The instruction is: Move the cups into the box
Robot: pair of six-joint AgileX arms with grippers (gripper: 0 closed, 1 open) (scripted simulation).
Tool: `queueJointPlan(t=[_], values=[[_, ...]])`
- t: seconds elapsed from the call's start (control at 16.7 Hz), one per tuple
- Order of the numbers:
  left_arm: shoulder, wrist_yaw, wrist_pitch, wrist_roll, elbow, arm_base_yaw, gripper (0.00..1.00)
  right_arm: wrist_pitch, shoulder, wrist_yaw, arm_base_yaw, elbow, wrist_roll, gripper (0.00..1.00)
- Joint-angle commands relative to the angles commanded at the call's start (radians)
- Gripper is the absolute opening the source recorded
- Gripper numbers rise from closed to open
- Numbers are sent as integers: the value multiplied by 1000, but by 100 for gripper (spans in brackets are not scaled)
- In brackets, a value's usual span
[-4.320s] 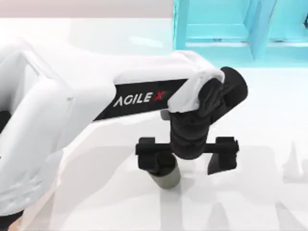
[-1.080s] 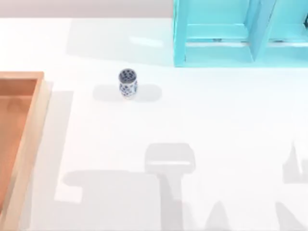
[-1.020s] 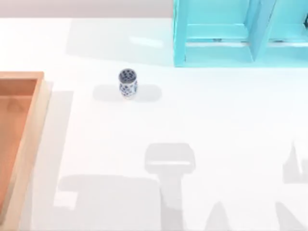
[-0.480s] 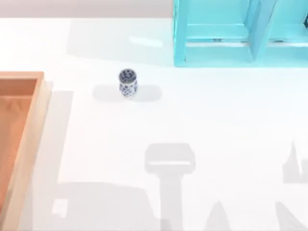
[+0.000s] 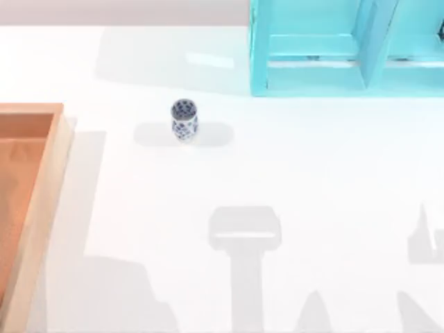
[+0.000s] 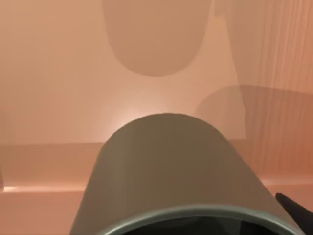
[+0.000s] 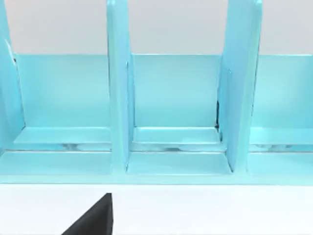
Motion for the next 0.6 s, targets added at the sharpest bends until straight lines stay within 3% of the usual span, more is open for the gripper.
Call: queueJointPlan(t=[0.24,0.6], values=[[0,0,3,0,-3,0,0,0,0,0,0,0,0,100],[0,0,3,0,-3,0,45,0,0,0,0,0,0,100]])
